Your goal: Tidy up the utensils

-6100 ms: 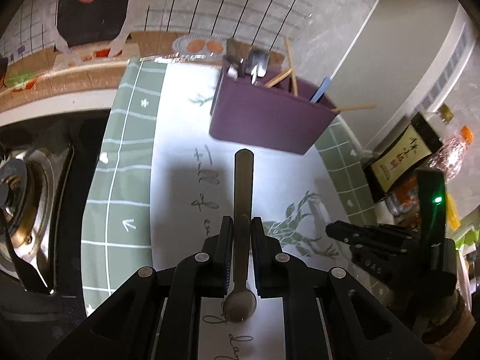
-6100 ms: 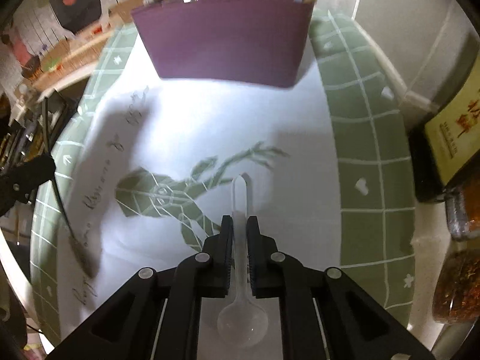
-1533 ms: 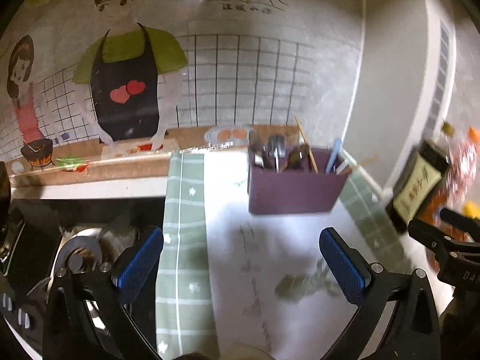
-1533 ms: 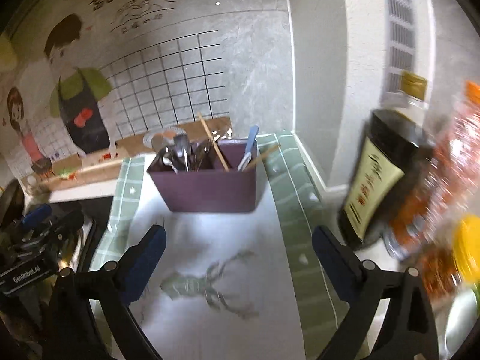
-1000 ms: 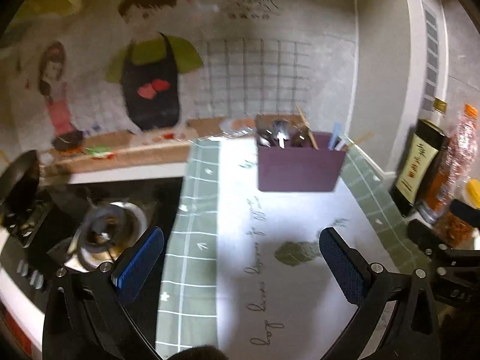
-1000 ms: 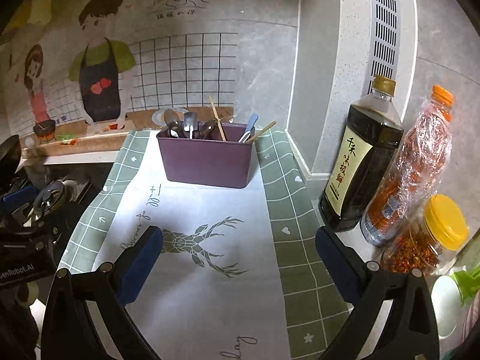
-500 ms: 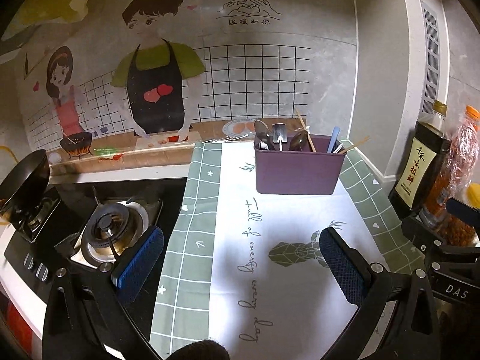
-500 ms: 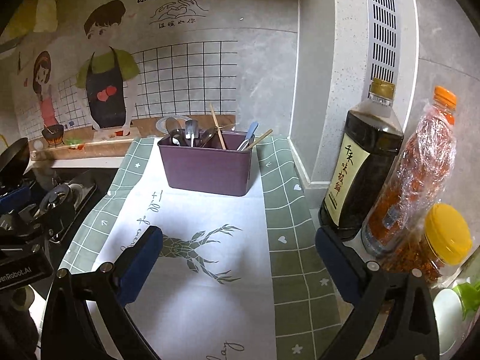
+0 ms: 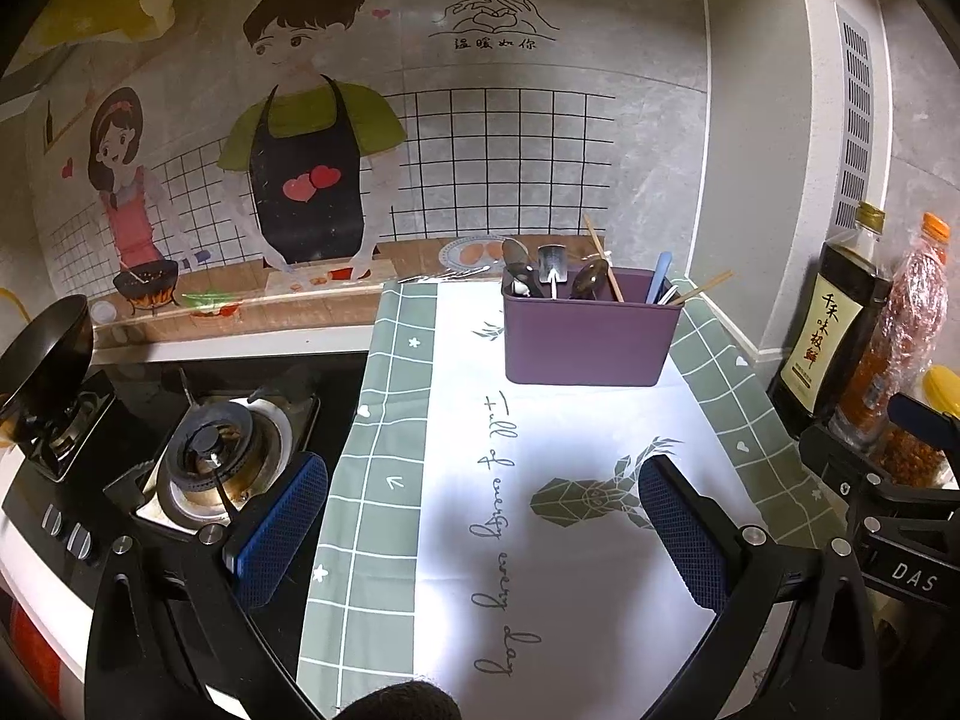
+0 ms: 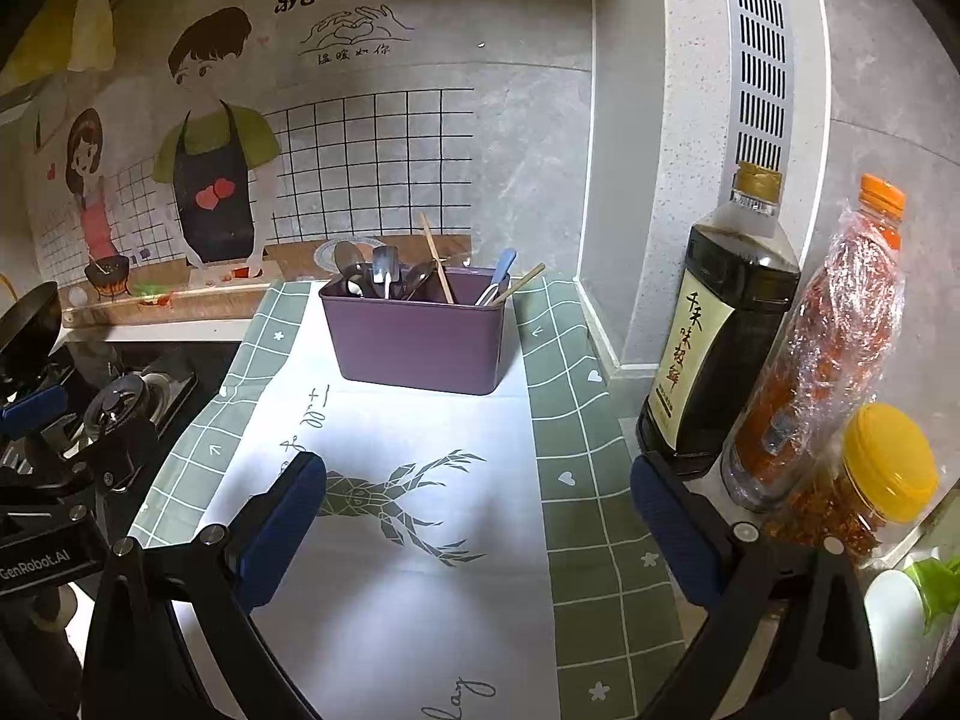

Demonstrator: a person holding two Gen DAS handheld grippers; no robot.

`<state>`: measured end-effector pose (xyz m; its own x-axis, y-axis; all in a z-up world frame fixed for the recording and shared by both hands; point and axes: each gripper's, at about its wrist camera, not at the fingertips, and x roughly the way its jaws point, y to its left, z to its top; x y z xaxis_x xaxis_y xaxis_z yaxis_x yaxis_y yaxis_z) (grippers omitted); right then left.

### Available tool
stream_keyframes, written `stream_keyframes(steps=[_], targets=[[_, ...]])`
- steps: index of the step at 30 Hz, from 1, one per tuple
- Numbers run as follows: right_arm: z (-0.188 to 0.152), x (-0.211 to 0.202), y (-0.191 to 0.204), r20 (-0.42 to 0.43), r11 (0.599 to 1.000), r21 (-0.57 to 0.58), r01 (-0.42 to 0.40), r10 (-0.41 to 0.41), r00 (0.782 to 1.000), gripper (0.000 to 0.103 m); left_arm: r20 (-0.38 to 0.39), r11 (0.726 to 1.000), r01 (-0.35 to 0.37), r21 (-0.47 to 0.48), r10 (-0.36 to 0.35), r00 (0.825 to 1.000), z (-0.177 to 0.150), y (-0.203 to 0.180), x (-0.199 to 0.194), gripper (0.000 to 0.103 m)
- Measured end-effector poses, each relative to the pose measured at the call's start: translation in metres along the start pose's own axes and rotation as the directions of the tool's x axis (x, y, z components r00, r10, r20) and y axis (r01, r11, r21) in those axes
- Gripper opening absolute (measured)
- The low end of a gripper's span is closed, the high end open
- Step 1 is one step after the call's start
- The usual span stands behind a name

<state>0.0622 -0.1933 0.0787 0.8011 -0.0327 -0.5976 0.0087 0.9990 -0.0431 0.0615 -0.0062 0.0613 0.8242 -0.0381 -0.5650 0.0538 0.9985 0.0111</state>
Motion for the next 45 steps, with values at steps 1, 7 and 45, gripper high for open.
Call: stream_keyframes(steps=[1, 7, 45], targets=[[-0.0001, -0.0004, -0.0004, -0.001, 1.0, 0.002, 0.0, 0.0, 1.0, 0.101, 0.0, 1.0, 0.001, 0.0, -0.001, 1.0, 0.0, -0.0001, -0.0005, 0.103], [0.0002, -0.0023, -0.0022, 0.002, 1.0, 0.009, 0.0, 0.0, 1.0, 0.101, -0.002, 1.0, 0.003, 0.001, -0.003, 1.0, -0.0014, 0.0009, -0.0014, 0.103], [0.0017, -0.0004, -0.0033, -0.005, 1.0, 0.012, -0.011, 0.011, 1.0, 0.101, -0.015, 1.0, 0.001, -0.005, -0.001, 1.0, -0.0007, -0.0018, 0.0034, 0.103]])
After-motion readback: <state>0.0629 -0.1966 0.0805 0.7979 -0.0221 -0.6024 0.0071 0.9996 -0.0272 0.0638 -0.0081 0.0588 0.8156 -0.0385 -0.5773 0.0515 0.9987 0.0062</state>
